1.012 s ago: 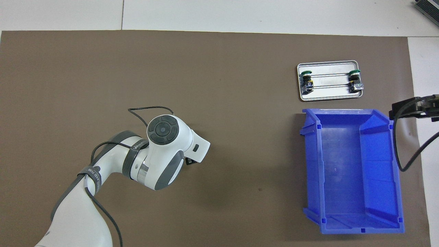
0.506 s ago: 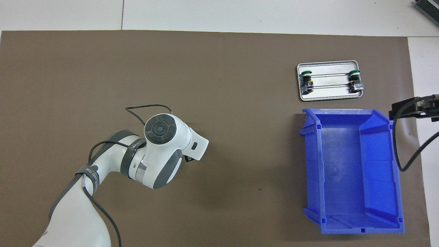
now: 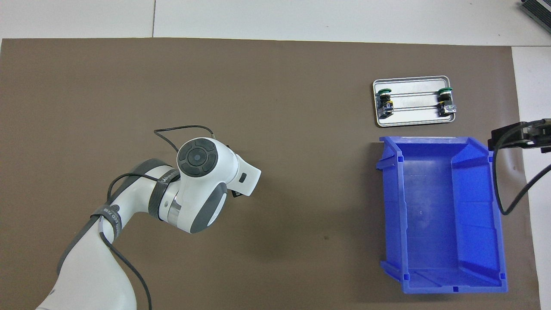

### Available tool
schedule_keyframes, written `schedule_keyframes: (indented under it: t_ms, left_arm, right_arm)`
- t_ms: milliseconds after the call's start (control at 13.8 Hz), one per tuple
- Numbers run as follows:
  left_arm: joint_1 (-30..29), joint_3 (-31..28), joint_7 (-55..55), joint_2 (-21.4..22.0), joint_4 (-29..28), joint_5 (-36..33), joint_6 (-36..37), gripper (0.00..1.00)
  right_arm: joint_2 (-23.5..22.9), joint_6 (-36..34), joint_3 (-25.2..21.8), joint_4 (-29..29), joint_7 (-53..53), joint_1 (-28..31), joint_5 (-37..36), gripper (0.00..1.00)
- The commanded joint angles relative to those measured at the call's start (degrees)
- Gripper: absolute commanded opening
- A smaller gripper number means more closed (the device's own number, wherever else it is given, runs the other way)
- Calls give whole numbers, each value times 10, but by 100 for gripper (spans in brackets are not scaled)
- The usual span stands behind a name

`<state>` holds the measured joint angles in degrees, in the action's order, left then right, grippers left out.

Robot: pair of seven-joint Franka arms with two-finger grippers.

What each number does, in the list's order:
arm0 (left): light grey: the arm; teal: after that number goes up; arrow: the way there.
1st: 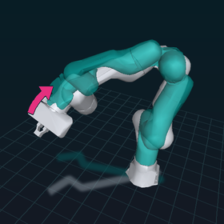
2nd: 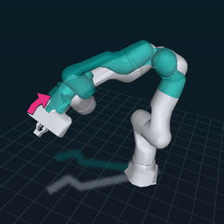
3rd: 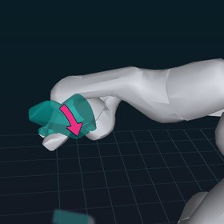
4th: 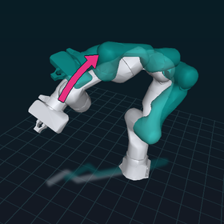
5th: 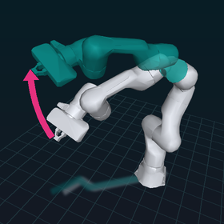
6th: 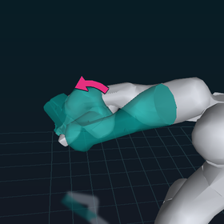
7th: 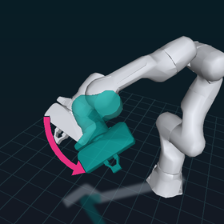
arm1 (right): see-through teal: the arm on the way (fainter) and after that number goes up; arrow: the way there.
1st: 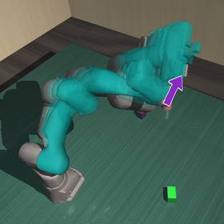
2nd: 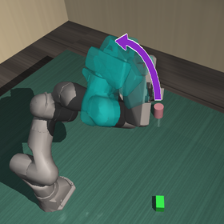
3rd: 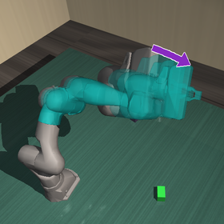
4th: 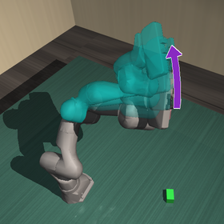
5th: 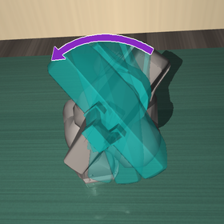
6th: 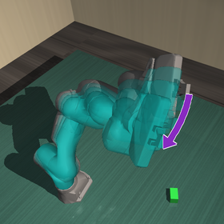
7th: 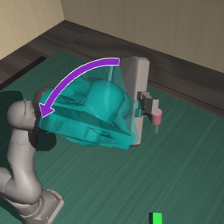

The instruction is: Place and press button with both arms

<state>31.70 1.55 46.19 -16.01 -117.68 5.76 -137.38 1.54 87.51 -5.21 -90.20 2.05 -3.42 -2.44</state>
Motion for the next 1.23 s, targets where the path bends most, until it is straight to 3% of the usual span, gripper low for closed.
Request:
schedule_keyframes:
  t_ms: [0, 506, 723, 1157]
  left_arm:
    - [-15, 3, -11, -3, 15, -7, -5, 9]
    - [-82, 9, 13, 23, 25, 31, 3, 6]
    - [-112, 9, 63, 40, 27, 82, 11, 6]
    - [-195, 7, 215, 71, 25, 224, 92, 6]
  right_arm:
    - [2, -9, 3, -1, 8, 2, 0, 100]
    - [2, -9, 3, -2, 8, 4, 0, 100]
    - [3, -8, 3, -5, 9, 5, 2, 100]
    - [4, -8, 3, -5, 7, 1, 7, 100]
